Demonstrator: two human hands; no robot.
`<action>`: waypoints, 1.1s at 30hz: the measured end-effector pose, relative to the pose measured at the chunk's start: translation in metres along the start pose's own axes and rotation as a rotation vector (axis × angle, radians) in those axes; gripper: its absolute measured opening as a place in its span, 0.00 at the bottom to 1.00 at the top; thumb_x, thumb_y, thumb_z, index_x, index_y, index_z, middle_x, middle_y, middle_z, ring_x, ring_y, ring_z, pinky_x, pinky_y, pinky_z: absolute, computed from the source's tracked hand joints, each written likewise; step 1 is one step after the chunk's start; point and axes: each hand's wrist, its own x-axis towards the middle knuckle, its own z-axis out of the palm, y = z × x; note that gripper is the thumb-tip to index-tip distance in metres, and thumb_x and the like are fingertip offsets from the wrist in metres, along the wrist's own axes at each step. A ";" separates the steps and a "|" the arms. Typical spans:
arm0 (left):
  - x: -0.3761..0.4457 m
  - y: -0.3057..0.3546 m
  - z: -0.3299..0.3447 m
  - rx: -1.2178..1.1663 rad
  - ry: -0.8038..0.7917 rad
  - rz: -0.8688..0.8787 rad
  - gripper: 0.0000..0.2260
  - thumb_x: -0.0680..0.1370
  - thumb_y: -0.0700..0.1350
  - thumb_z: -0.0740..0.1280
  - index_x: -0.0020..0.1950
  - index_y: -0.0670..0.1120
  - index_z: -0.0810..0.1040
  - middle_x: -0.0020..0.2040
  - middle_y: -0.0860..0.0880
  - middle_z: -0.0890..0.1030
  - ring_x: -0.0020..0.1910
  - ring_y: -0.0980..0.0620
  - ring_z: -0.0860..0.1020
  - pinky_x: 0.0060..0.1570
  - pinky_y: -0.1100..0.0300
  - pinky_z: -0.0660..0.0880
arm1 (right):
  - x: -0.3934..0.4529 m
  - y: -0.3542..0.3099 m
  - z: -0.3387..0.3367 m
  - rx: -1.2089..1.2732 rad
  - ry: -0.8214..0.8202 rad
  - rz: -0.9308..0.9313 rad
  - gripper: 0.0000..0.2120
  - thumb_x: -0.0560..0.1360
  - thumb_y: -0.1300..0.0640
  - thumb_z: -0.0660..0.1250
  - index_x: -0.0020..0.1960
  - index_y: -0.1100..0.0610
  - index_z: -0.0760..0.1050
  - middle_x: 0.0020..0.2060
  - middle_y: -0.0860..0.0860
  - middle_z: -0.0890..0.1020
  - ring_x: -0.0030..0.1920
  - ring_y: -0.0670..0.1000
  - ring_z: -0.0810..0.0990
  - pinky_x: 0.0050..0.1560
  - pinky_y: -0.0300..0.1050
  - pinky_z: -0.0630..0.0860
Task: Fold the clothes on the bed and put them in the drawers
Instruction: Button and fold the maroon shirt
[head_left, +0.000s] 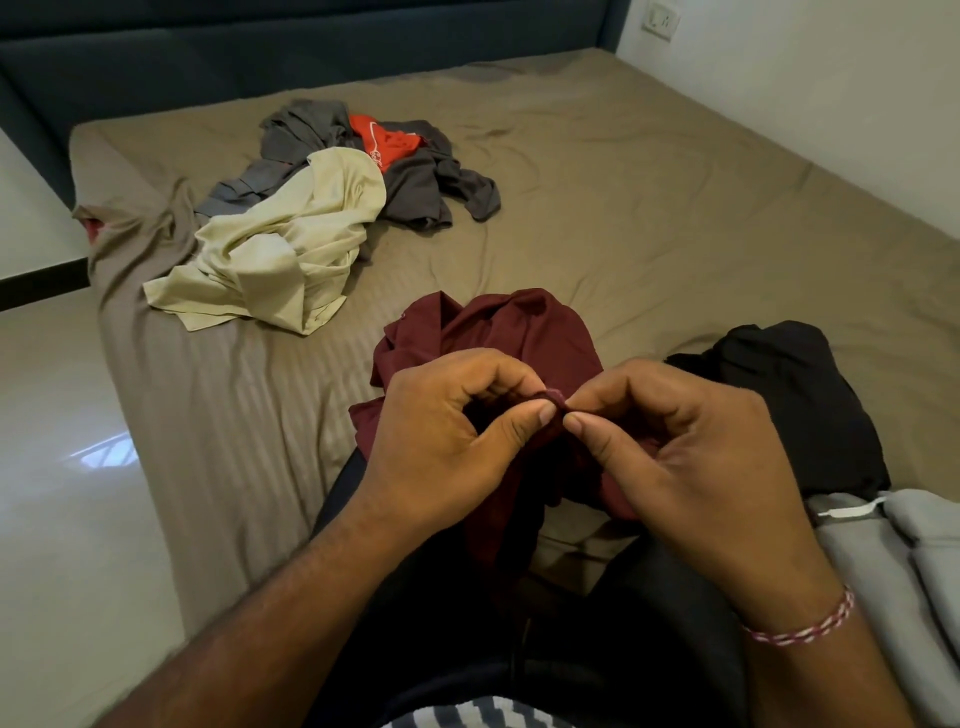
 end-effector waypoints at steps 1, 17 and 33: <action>-0.001 0.001 0.002 0.012 0.016 0.001 0.03 0.77 0.43 0.77 0.49 0.46 0.85 0.45 0.56 0.85 0.45 0.54 0.85 0.44 0.59 0.82 | -0.001 -0.001 0.002 -0.025 0.018 -0.015 0.02 0.76 0.51 0.72 0.48 0.47 0.83 0.40 0.39 0.84 0.42 0.43 0.84 0.39 0.38 0.80; 0.019 -0.013 -0.030 0.121 -0.517 -0.020 0.03 0.77 0.50 0.75 0.49 0.53 0.84 0.44 0.59 0.84 0.46 0.57 0.84 0.45 0.68 0.78 | 0.009 0.025 -0.011 0.039 -0.264 0.198 0.06 0.74 0.44 0.71 0.43 0.44 0.84 0.41 0.41 0.86 0.43 0.43 0.85 0.44 0.45 0.82; 0.025 -0.034 -0.124 0.457 0.289 0.270 0.06 0.82 0.44 0.71 0.58 0.46 0.79 0.52 0.58 0.80 0.53 0.66 0.80 0.54 0.67 0.77 | 0.021 0.047 -0.016 0.355 -0.239 0.311 0.09 0.71 0.55 0.74 0.45 0.60 0.84 0.41 0.58 0.85 0.43 0.55 0.85 0.46 0.44 0.82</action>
